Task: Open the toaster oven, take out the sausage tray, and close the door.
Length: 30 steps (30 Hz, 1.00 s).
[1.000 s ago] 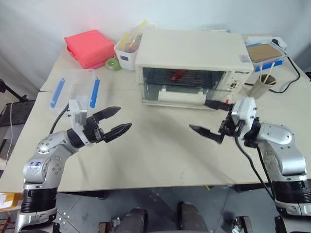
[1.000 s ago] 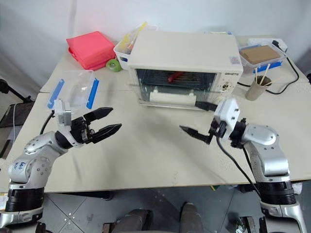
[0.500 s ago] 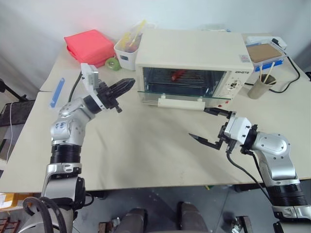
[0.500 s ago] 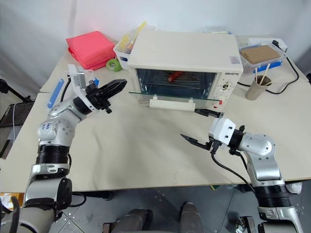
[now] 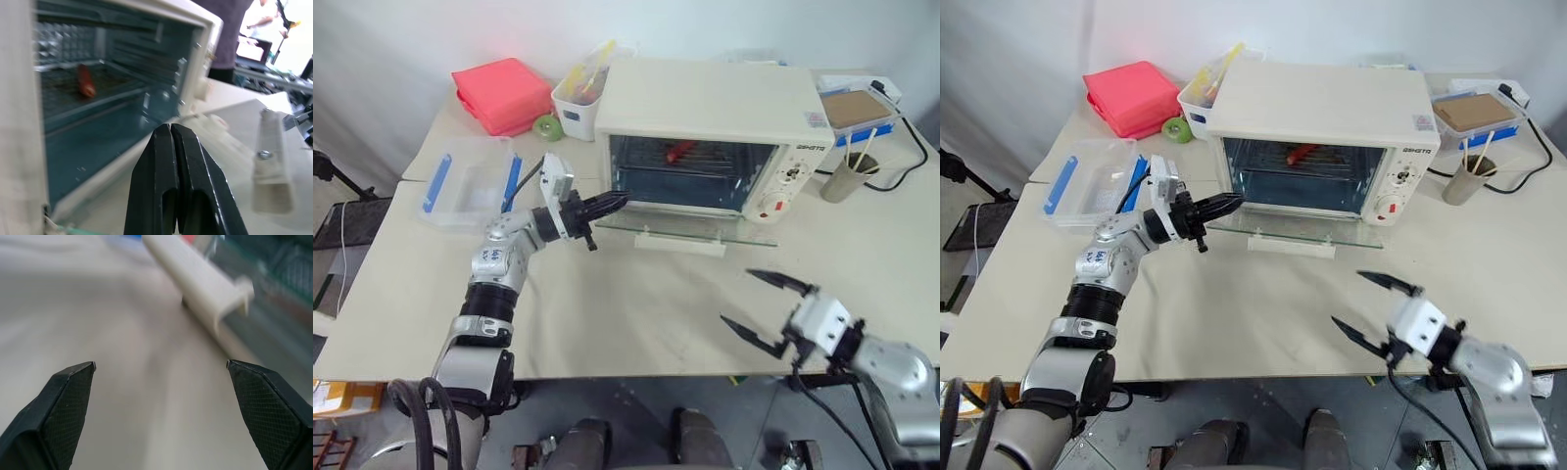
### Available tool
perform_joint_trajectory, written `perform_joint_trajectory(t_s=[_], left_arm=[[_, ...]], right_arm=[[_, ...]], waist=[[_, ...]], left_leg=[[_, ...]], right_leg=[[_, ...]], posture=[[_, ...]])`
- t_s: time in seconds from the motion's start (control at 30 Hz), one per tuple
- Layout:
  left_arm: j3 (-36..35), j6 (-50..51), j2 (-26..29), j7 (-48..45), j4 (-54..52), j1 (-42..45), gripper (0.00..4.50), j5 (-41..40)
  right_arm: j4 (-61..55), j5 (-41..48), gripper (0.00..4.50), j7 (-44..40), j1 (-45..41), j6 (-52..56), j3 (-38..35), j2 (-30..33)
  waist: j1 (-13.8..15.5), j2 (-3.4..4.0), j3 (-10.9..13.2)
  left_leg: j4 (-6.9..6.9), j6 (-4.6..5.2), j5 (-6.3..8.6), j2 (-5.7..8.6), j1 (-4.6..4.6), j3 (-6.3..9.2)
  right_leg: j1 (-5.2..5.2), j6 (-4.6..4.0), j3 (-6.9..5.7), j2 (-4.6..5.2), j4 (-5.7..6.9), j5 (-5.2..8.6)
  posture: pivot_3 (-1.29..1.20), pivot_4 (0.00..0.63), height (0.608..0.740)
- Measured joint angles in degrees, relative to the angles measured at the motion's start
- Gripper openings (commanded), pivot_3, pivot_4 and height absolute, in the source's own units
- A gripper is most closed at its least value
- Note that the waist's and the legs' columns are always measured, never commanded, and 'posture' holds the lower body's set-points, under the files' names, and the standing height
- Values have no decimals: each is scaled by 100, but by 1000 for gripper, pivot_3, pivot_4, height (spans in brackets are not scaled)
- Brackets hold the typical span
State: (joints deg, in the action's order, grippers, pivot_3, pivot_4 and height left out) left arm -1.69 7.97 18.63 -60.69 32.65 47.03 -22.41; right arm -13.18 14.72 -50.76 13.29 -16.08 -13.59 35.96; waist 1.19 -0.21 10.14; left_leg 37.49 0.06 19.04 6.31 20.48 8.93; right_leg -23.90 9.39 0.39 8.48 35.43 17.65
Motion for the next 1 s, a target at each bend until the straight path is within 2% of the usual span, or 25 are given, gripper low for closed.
perform_joint_trajectory(t_s=[0.1,0.17,0.3,0.43,0.47,0.5,0.57,0.63,0.73,0.87,1.0], left_arm=[[134,-225,57,-178,-3,-230,45,212],[210,-334,76,-213,-5,-387,45,342],[300,-407,81,-201,-94,-601,45,489],[307,-518,138,-77,-438,-973,45,613],[274,-505,176,-15,-553,-1115,423,623],[229,-495,188,37,-641,-1224,577,599],[183,-480,153,158,-944,-1431,1192,566],[83,-426,183,232,-1225,-1679,1743,454],[-95,-302,287,271,-1521,-2036,2644,323],[-283,-154,399,295,-2211,-2520,3850,-17],[-514,-52,511,361,-2750,-2985,3850,-251]], right_arm=[[-61,-9,4500,224,727,12,-556,-15],[-167,-6,4500,425,812,129,-816,-16],[-630,-23,4500,733,386,392,-922,77],[-895,-353,4500,976,-552,988,-496,322],[-900,-488,4500,1044,-1011,1174,-188,310],[-850,-630,4500,1151,-1523,1346,84,165],[-594,-1026,4500,1402,-2613,1624,792,-192],[-160,-1512,4500,1615,-3293,1642,1403,-472],[646,-2112,4500,1968,-3930,1585,1901,-750],[2118,-3086,4500,2612,-5189,1476,2393,-884],[3404,-3799,4500,3272,-5894,1311,2693,-911]], waist=[[6,-3,2],[-17,-4,2],[-21,-4,2],[-32,-4,2],[-39,-5,2],[-66,-8,4],[-113,-9,5],[-108,-9,4],[-122,-10,4],[-157,-9,4],[-180,-9,4]], left_leg=[[3,1,1,1,-10,-11],[4,1,1,-2,-15,-18],[6,1,1,-11,-17,-16],[11,2,2,-14,-15,-15],[12,2,2,-14,-15,-15],[14,0,3,-18,-15,-15],[20,-1,2,-23,-14,-12],[14,-2,2,-23,-9,3],[21,3,7,-6,8,-2],[41,4,7,-5,48,0],[45,3,7,-10,62,-3]], right_leg=[[3,-1,6,-2,-3,-1],[3,-4,11,-4,-6,-3],[2,-4,11,-8,-1,-3],[1,-4,13,-3,6,-4],[-1,-4,12,-5,4,-4],[-1,-6,9,-6,3,-5],[-2,-7,8,-4,8,-4],[-6,-10,1,-4,22,-3],[-19,-8,4,11,29,-6],[-69,-8,-6,10,37,-23],[-84,-13,-7,5,42,-26]], posture=[[0,150,740],[0,150,740],[0,150,740],[0,150,740],[0,150,740],[0,150,740],[0,150,740],[0,150,740],[0,150,740],[0,150,740],[0,150,740]])
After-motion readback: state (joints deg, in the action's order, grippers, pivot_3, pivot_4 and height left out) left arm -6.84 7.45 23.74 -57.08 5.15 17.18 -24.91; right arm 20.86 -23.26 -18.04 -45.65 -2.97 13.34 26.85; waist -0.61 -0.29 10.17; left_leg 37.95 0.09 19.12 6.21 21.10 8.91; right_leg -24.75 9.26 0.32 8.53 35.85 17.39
